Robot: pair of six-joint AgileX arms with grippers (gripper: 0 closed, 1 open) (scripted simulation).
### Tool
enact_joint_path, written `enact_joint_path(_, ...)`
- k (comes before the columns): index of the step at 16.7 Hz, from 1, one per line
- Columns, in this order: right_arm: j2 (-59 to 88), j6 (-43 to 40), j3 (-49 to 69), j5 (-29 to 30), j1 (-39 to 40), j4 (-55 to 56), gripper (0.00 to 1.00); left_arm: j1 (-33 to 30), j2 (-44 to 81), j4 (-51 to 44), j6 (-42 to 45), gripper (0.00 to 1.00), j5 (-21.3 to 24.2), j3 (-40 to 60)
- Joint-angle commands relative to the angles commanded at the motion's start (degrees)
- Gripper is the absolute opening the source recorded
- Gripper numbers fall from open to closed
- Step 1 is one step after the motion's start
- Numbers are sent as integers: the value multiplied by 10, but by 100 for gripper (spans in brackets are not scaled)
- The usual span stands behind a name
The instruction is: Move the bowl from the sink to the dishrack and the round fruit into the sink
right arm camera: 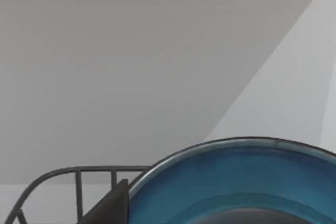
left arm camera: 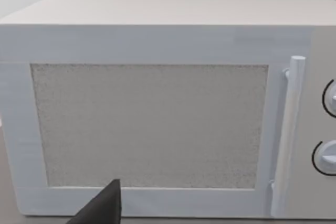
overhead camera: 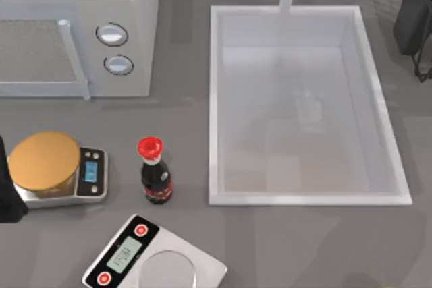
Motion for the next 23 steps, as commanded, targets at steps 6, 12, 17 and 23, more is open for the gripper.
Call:
enact_joint_path(6, -58, 1, -26, 6, 10, -21, 100, 0, 0, 0, 0, 100, 0, 0)
enact_joint_path(12, -269, 0, -146, 41, 48, -123, 100, 0, 0, 0, 0, 100, 0, 0)
enact_joint_path(17, -533, -9, -292, 79, 90, -247, 100, 0, 0, 0, 0, 100, 0, 0)
enact_joint_path(23, -854, -14, -463, 128, 142, -391, 100, 0, 0, 0, 0, 100, 0, 0)
